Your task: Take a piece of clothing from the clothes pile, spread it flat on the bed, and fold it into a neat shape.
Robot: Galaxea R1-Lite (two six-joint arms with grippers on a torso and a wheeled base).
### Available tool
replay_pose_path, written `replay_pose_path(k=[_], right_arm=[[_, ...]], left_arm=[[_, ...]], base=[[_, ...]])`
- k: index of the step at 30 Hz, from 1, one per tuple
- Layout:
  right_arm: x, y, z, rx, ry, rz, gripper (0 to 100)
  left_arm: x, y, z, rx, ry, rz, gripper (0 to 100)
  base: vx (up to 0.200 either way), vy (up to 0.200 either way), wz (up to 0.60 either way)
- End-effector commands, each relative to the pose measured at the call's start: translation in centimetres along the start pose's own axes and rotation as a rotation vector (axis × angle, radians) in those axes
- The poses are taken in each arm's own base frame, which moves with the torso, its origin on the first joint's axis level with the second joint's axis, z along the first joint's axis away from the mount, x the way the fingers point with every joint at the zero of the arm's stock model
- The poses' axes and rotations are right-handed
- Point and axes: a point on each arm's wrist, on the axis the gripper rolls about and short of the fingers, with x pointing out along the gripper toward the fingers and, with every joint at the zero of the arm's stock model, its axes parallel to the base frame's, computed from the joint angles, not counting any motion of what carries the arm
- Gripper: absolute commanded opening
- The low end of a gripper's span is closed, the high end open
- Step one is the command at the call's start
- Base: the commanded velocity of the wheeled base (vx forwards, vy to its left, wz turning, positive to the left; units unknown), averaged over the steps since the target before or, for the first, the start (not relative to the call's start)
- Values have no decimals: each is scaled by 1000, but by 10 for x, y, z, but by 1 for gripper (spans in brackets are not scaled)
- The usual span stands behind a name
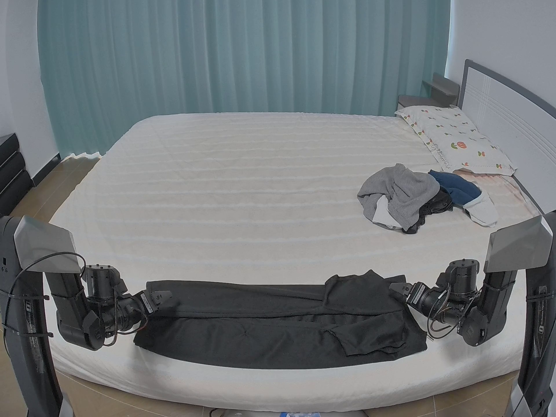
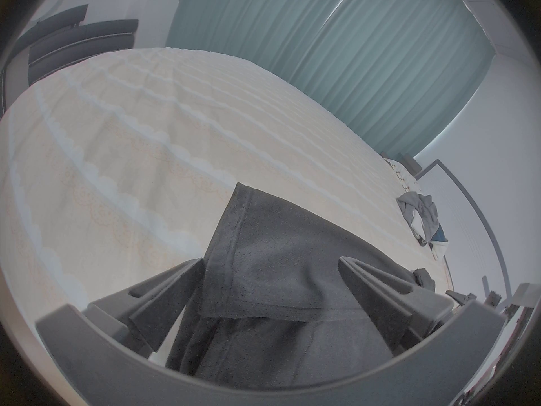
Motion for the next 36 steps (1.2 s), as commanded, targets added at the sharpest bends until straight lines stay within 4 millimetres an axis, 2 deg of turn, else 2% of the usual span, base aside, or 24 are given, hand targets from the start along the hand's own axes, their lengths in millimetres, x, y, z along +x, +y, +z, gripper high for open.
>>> replay_pose_path(k=[1,17,18,29,36], right_arm=[[1,1,-2,-2,6,1,100],[0,1,-2,-3,6,3,100],[0,1,-2,-3,7,4,100],[-1,2,-1,-4,3,5,100],[-2,1,3,2,-10,6,100]], left_arm=[[-2,4,-6,35,24,17,100],[0,8,-14,50,56,27,100],[0,8,-14,50,56,27,0],[-2,9,-12,47,48,36,0],[-11,12,0,29,-8,35,0]], base=[[0,0,0],[0,0,0],[0,0,0],[0,0,0],[0,0,0]])
